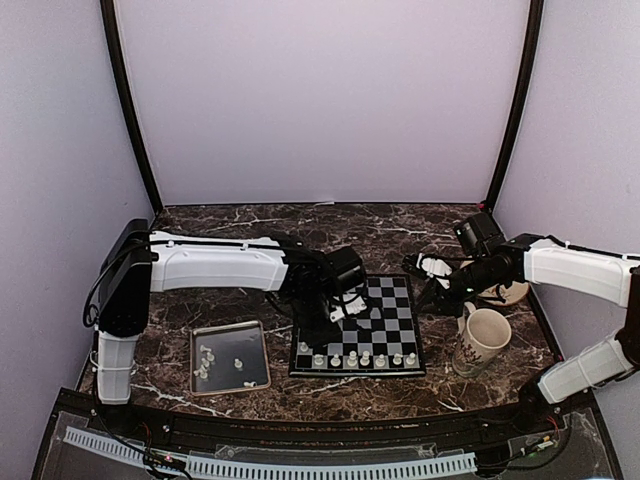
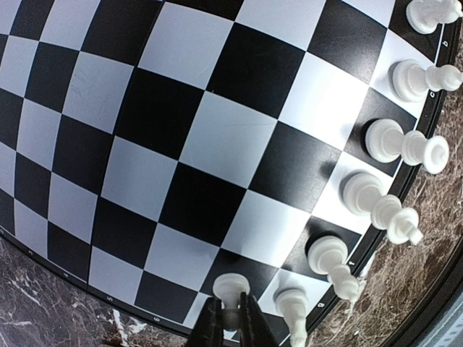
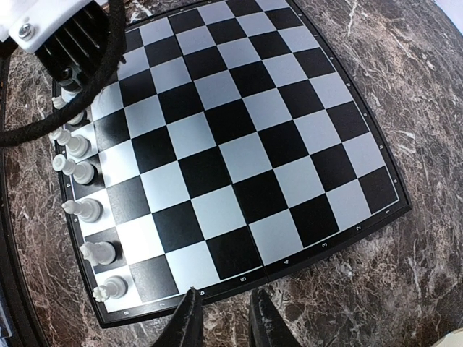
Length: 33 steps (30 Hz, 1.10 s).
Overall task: Set up the chess pieces on the board
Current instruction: Place the pawn on b2.
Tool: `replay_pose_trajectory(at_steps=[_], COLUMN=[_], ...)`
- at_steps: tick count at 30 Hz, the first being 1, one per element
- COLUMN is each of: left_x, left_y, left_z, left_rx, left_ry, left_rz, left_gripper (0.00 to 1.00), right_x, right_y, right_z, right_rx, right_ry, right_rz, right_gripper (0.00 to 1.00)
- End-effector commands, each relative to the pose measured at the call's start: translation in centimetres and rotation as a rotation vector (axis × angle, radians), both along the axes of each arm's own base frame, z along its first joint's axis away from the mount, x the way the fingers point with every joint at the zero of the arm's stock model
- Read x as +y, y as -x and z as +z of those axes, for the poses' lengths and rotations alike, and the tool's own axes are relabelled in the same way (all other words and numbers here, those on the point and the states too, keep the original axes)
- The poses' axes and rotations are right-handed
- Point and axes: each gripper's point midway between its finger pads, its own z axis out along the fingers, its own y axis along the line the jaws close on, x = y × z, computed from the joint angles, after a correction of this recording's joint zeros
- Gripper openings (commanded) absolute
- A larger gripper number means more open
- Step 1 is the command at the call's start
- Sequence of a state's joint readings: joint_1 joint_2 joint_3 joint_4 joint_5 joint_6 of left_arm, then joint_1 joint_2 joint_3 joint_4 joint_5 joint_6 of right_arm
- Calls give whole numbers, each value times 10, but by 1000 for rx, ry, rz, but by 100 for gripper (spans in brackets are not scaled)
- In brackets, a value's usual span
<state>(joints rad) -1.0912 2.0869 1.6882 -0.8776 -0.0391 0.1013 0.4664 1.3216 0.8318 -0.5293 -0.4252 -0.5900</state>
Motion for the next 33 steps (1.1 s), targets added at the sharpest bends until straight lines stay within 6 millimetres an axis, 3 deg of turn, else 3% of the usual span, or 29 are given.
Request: replay_pose_trajectory(at_steps=[1, 24, 33], left_x=[8, 8, 7], left_y=[4, 12, 5], left_z=[3, -16, -12], left_rx=[-3, 51, 16], left_ry=[-33, -67, -70], left_rz=[-20, -42, -19], left_gripper=[9, 12, 23], right_x=[-1, -1, -1], right_y=[-1, -1, -1], right_z=[4, 1, 1], right_rx=[-22, -14, -14], right_ry=[-9, -6, -5], right_rz=[0, 4, 5], right_gripper=[24, 24, 24])
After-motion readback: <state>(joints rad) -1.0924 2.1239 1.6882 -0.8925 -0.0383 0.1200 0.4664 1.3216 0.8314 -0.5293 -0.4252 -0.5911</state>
